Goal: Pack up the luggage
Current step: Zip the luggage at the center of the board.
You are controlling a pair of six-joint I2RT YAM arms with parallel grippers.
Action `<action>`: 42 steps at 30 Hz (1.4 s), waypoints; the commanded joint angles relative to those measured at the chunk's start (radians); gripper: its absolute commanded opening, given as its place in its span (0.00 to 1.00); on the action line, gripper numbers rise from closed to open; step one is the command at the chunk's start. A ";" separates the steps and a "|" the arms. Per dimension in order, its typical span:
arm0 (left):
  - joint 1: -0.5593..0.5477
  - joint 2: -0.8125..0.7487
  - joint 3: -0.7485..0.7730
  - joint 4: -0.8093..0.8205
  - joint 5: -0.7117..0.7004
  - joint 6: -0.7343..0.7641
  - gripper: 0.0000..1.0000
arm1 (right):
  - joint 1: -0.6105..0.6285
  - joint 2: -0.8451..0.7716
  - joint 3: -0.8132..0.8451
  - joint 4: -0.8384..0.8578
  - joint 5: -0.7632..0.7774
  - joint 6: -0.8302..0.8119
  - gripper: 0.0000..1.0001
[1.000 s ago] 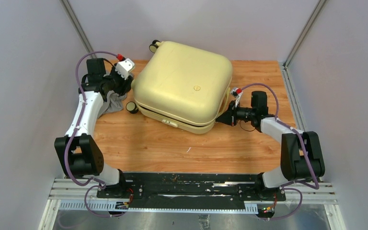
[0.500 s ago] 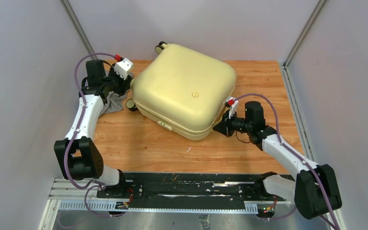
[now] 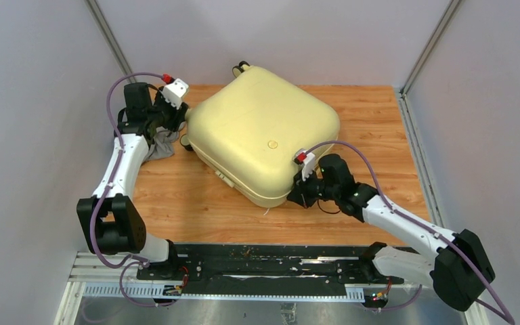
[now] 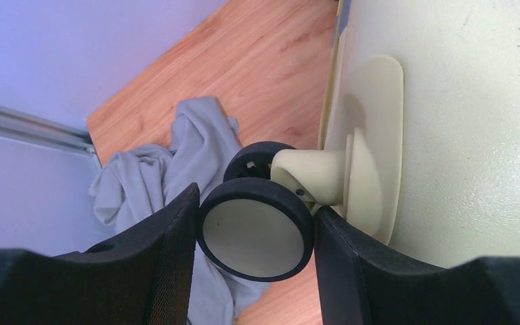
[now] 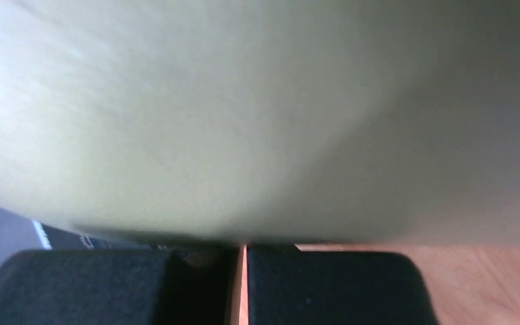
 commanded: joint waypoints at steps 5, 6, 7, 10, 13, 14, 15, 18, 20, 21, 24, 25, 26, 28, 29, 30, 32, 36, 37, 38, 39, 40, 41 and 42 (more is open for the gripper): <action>-0.062 -0.041 0.020 0.033 0.057 -0.067 0.00 | -0.107 -0.137 -0.071 0.019 0.124 0.246 0.24; -0.059 -0.039 0.025 0.033 0.056 -0.076 0.00 | -0.136 -0.142 -0.068 -0.025 0.138 0.261 0.26; -0.052 -0.035 0.031 0.032 0.055 -0.086 0.00 | -0.158 -0.148 -0.064 -0.054 0.148 0.273 0.30; -0.035 -0.023 0.043 0.025 0.048 -0.111 0.00 | -0.253 -0.167 -0.057 -0.138 0.196 0.328 0.37; -0.022 -0.036 0.027 0.016 0.046 -0.099 0.00 | -0.361 -0.196 -0.077 -0.143 0.152 0.363 0.38; -0.020 -0.044 0.016 0.013 0.047 -0.092 0.00 | -0.382 -0.207 -0.086 -0.119 0.111 0.357 0.38; -0.016 -0.051 0.006 0.009 0.050 -0.089 0.00 | -0.396 -0.214 -0.094 -0.092 0.056 0.349 0.39; -0.006 -0.073 0.008 -0.040 0.081 -0.074 0.00 | -0.407 -0.204 -0.097 -0.006 -0.114 0.310 0.40; -0.006 -0.087 0.017 -0.084 0.097 -0.060 0.00 | -0.407 -0.179 -0.088 0.041 -0.256 0.285 0.42; -0.004 -0.095 0.022 -0.108 0.102 -0.058 0.00 | -0.406 -0.167 -0.079 0.071 -0.315 0.258 0.43; 0.004 -0.124 0.035 -0.156 0.114 -0.055 0.00 | -0.407 -0.132 -0.056 0.077 -0.374 0.201 0.49; 0.018 -0.136 0.037 -0.175 0.126 -0.051 0.00 | -0.407 -0.115 -0.050 0.087 -0.365 0.198 0.50; 0.030 -0.146 0.035 -0.194 0.137 -0.044 0.00 | -0.407 -0.093 -0.043 0.106 -0.349 0.198 0.51; 0.050 -0.171 0.022 -0.221 0.150 -0.025 0.00 | -0.408 -0.031 -0.015 0.145 -0.309 0.198 0.52; 0.055 -0.184 0.011 -0.229 0.155 -0.014 0.00 | -0.410 0.001 0.008 0.165 -0.300 0.196 0.52; 0.058 -0.197 -0.001 -0.238 0.155 0.002 0.00 | -0.412 0.037 0.037 0.189 -0.290 0.196 0.51; 0.059 -0.218 -0.019 -0.260 0.166 0.018 0.00 | -0.423 0.105 0.116 0.199 -0.274 0.192 0.51; 0.059 -0.234 -0.041 -0.266 0.189 0.012 0.00 | -0.435 0.190 0.249 0.149 -0.337 0.171 0.49; 0.059 -0.231 -0.041 -0.262 0.189 0.010 0.00 | -0.436 0.186 0.247 0.137 -0.349 0.156 0.50; 0.058 -0.226 -0.040 -0.257 0.188 0.008 0.00 | -0.439 0.173 0.231 0.122 -0.353 0.133 0.51; 0.058 -0.220 -0.038 -0.247 0.184 0.005 0.00 | -0.444 0.150 0.199 0.105 -0.349 0.107 0.52; 0.058 -0.212 -0.034 -0.235 0.180 0.003 0.00 | -0.453 0.130 0.173 0.092 -0.344 0.085 0.54; 0.059 -0.201 -0.029 -0.223 0.173 0.002 0.00 | -0.466 0.109 0.139 0.088 -0.343 0.070 0.55; 0.058 -0.190 -0.021 -0.208 0.164 0.002 0.00 | -0.479 0.092 0.105 0.099 -0.348 0.069 0.57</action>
